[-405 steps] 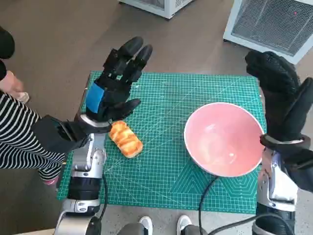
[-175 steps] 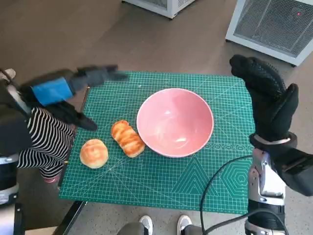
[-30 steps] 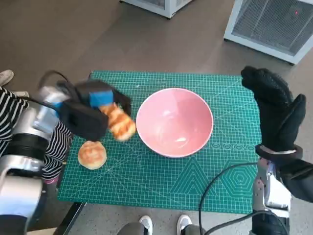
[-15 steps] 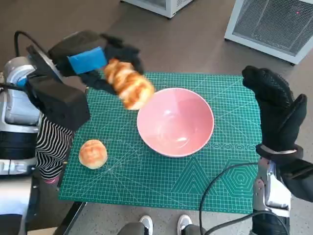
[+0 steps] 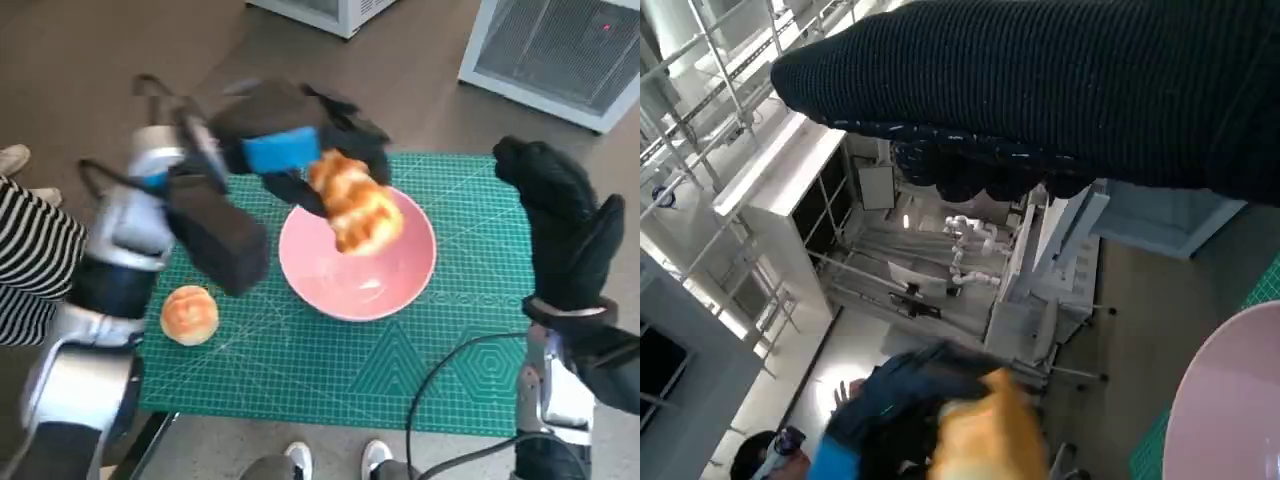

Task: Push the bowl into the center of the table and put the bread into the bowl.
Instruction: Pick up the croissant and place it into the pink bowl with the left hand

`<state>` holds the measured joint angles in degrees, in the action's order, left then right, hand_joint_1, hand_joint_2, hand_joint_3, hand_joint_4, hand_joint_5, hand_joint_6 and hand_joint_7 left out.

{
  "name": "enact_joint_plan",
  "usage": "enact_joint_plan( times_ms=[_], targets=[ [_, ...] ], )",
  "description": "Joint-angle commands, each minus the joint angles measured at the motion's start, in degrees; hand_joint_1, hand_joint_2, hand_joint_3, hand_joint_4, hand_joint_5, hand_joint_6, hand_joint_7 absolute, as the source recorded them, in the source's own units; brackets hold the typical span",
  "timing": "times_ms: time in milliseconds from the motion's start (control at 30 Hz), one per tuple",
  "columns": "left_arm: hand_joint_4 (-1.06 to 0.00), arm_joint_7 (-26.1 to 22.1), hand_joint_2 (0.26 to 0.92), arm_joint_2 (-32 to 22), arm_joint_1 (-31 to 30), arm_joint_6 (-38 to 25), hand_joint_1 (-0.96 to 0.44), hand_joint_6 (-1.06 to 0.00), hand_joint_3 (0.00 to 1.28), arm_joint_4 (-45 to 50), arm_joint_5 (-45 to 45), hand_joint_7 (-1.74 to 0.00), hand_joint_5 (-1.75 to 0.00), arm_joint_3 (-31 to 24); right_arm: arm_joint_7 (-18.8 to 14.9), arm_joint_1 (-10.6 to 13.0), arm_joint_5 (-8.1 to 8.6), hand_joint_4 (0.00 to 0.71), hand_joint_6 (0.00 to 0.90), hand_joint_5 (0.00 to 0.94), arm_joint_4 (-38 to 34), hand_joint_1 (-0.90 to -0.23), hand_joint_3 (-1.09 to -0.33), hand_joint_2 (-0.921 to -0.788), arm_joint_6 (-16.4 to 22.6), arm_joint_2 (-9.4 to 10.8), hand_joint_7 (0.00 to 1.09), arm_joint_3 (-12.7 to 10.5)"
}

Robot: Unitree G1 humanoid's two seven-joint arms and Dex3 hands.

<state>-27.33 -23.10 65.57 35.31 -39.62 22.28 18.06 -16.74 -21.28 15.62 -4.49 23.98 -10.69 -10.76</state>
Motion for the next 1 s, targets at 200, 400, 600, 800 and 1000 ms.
enact_joint_plan(
  times_ms=[200, 400, 600, 800, 1000],
  targets=[
    [-0.81, 6.6, 0.899, 5.7, 6.3, 0.9, 0.0, -0.71, 0.02, -16.2, 8.9, -1.07, -1.05, 6.6, 0.4, 2.3, -0.03, 0.14, 0.047, 0.001, 1.9, -0.711, -0.716, -0.921, -1.7, -0.1, 0.5, -0.1],
    [-0.79, 8.8, 0.902, 8.1, 7.4, 1.6, 0.0, -0.73, 0.02, -22.5, 11.0, -0.98, -1.13, 8.5, 0.6, 2.7, -0.2, 0.137, 0.043, 0.0, 2.5, -0.71, -0.718, -0.921, -2.0, -0.1, 0.5, -0.4],
    [-0.69, 6.5, 0.919, 10.5, 7.3, -1.7, 0.0, -0.61, 0.08, -26.3, 10.5, -1.15, -1.19, 8.6, 1.0, 3.0, -0.47, 0.136, 0.042, 0.001, 3.0, -0.71, -0.718, -0.921, -2.1, -0.1, 0.5, -0.4],
    [-0.44, -0.8, 0.863, 10.7, 6.2, -5.7, 0.0, -0.43, 0.03, -26.0, 7.9, -0.28, -0.17, 7.1, 1.4, 2.9, -0.58, 0.136, 0.04, 0.0, 3.3, -0.707, -0.72, -0.921, -2.5, -0.1, 0.5, -0.4],
    [-0.2, -5.4, 0.782, 8.7, 4.9, -6.8, -0.02, -0.34, 0.0, -22.8, 5.6, -0.09, -0.02, 5.6, 1.8, 2.8, -0.69, 0.135, 0.038, 0.0, 3.7, -0.705, -0.72, -0.921, -2.9, 0.0, 0.5, -0.3]
  ],
)
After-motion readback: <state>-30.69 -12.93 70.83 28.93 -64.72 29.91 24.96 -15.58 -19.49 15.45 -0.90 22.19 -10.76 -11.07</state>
